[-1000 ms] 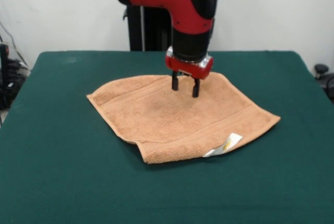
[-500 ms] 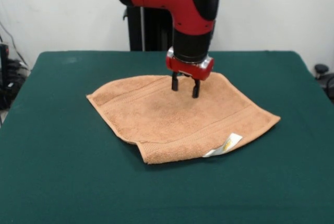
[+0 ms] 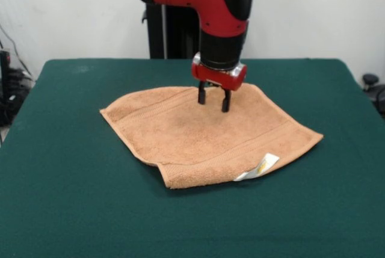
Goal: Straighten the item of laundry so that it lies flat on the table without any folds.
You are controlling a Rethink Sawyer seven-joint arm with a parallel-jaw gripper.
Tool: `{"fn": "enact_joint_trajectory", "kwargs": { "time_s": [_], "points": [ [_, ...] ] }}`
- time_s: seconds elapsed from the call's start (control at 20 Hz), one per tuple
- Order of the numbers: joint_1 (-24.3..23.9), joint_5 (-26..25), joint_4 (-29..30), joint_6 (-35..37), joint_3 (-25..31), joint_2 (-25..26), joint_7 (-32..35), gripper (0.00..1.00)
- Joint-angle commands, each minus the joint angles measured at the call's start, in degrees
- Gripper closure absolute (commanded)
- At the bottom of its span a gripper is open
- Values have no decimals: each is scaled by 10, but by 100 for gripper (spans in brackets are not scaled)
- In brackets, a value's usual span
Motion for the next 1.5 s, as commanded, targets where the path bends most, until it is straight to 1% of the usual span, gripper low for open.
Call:
{"fn": "enact_joint_trajectory", "kwargs": {
  "time_s": [0.05, 0.2, 0.3, 0.55, 0.8, 1.2, 1.3, 1.45, 1.5],
  "points": [
    [14, 8, 78, -67, 37, 43, 105, 0],
    [16, 9, 97, -72, 30, 31, 106, 0],
    [12, 10, 116, -71, 29, 15, 104, 0],
    [2, 9, 177, -73, 27, -27, 103, 0],
    [-6, 9, 210, -91, 30, -35, 105, 0],
    [12, 27, 207, -109, 30, -18, 109, 0],
    [17, 35, 197, -79, 28, -35, 101, 0],
    [15, 41, 163, -3, 32, -79, 68, 0],
    [16, 45, 159, 6, 32, -86, 67, 0]
  ]
}}
